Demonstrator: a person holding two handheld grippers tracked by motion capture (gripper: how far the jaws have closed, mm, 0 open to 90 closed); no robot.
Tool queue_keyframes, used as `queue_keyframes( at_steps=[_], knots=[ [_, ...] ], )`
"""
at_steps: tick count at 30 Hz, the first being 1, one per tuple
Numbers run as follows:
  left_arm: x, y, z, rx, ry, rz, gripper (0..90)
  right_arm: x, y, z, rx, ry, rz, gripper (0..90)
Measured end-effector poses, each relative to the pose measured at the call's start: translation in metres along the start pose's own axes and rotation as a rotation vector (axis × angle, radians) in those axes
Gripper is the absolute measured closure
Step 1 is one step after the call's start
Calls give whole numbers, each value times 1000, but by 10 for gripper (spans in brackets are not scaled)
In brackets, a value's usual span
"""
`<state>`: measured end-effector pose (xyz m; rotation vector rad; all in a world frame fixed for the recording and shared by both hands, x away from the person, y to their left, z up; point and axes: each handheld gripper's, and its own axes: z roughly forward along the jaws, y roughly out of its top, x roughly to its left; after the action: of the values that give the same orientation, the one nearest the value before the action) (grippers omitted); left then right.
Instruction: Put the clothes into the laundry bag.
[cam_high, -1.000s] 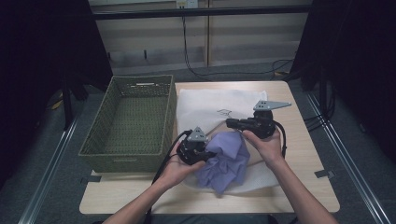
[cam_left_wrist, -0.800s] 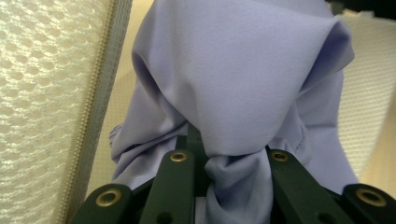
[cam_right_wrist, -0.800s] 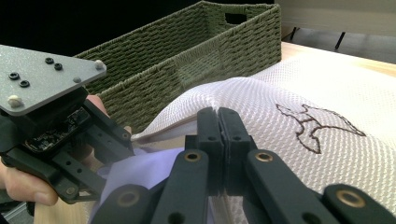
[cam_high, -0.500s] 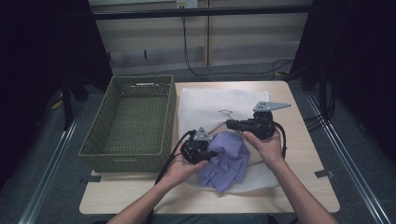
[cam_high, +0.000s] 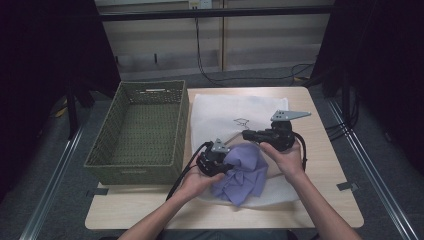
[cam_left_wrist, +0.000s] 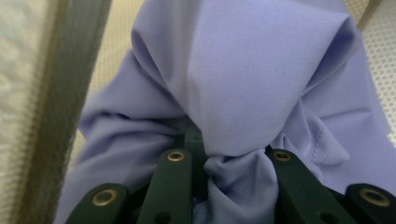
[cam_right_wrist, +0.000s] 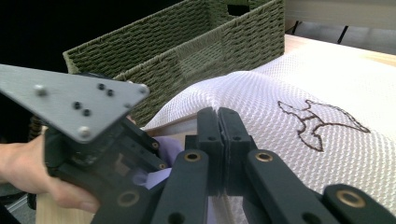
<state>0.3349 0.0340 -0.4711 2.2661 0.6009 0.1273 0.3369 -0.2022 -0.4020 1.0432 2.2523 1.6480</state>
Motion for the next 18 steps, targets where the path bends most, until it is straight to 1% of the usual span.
queue_keyframes(
  at_steps=[1, 2, 3, 4, 5, 7, 8, 9, 10, 13, 14, 15, 16, 17, 18],
  knots=[
    [1, -2, 1, 5, 5, -4, 788, 0, 0, 0, 1, 2, 0, 892],
    [2, -4, 3, -3, -4, -18, 788, 0, 0, 0, 3, 2, -1, 892],
    [4, -5, 4, 0, -9, -18, 787, 0, 0, 0, 5, 2, -2, 892],
    [4, -6, 4, 17, -7, -11, 787, 1, 0, 0, 7, 3, -2, 892],
    [4, -7, 7, 17, -5, -9, 785, 1, 0, 1, 9, 2, -3, 892],
    [3, -7, 8, 17, 1, -16, 777, 1, -1, 2, 14, 3, -5, 892],
    [2, -7, 8, 23, 10, -15, 772, 1, -2, 2, 16, 2, -6, 892],
    [2, -7, 7, 33, 9, -19, 766, 1, -2, 2, 16, 1, -5, 892],
    [2, -7, 7, 24, 14, -28, 757, 1, -2, 2, 17, 2, -4, 892],
    [3, -7, 5, 2, -14, -34, 712, 0, -4, 2, 21, 2, -1, 892],
    [2, -7, 3, -1, -9, -32, 697, 0, -5, 1, 25, 0, 1, 892],
    [2, -6, 2, -8, -23, -25, 678, -1, -6, 1, 26, -1, 3, 892],
    [2, -6, 1, -8, -19, -15, 644, -2, -7, 1, 30, 0, 4, 892],
    [0, -6, 0, -18, -16, -17, 623, -2, -8, 1, 31, -1, 5, 892],
    [0, -6, -2, -22, -23, -32, 612, -3, -9, 1, 35, -2, 4, 892]
  ],
)
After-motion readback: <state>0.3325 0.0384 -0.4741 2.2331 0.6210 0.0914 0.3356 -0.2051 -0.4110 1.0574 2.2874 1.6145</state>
